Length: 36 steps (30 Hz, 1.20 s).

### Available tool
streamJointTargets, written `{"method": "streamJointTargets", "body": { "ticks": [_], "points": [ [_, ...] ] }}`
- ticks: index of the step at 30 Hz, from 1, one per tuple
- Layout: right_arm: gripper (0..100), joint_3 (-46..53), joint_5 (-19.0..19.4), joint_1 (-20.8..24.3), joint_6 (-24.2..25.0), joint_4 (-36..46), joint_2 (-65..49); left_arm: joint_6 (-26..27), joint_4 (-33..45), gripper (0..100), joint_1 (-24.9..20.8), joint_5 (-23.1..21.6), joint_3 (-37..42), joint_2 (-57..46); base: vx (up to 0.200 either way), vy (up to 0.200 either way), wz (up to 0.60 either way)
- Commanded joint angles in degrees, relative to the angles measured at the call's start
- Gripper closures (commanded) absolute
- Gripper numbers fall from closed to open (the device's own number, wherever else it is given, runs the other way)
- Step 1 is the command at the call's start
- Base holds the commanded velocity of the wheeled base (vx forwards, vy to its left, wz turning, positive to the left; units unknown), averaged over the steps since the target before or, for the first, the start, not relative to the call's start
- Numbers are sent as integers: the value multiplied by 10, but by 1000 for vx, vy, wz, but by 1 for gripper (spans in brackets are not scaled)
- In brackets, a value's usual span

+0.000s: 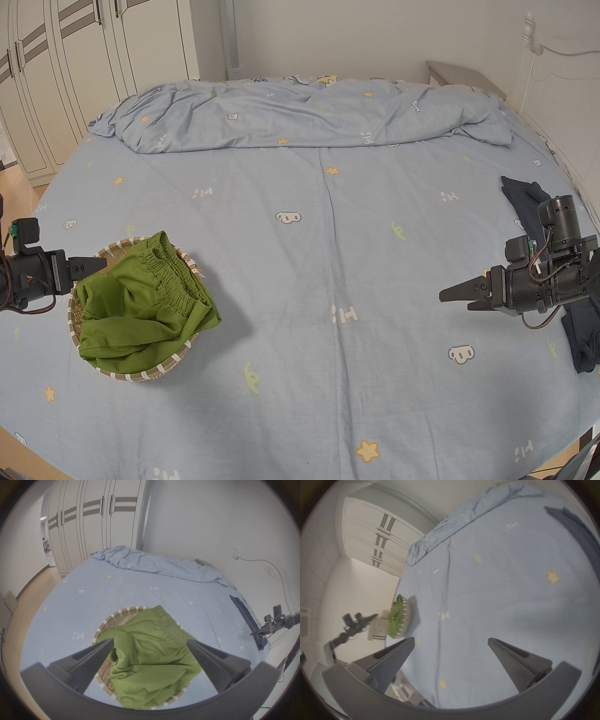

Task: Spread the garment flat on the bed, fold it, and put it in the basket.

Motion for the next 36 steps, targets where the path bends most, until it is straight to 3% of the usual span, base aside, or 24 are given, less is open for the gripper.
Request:
{"method": "streamJointTargets", "body": {
  "ticks": [1,7,12,14,19,22,32,36],
  "points": [
    [0,54,-65,-1,-66,-10,-81,-13,5,0,-56,1,43,-140,0,0,0],
    [0,149,-69,-8,-87,7,-250,-12,24,0,-99,4,140,-267,0,0,0],
    [0,195,-68,-64,-126,87,-398,-12,54,0,-100,4,206,-372,0,0,0],
    [0,208,-67,-88,-139,150,-492,-12,96,0,-107,2,234,-432,0,0,0],
    [0,233,-66,-81,-136,239,-629,-38,226,0,-156,-7,242,-548,0,0,0],
    [0,261,-66,-81,-136,275,-691,-54,259,0,-173,-7,242,-587,0,0,0],
    [0,325,-69,-107,-133,288,-813,-63,327,0,-122,-5,245,-694,0,0,0],
    [0,342,-82,-107,-123,278,-816,-40,340,0,-92,-7,266,-760,0,0,0]
  ]
}}
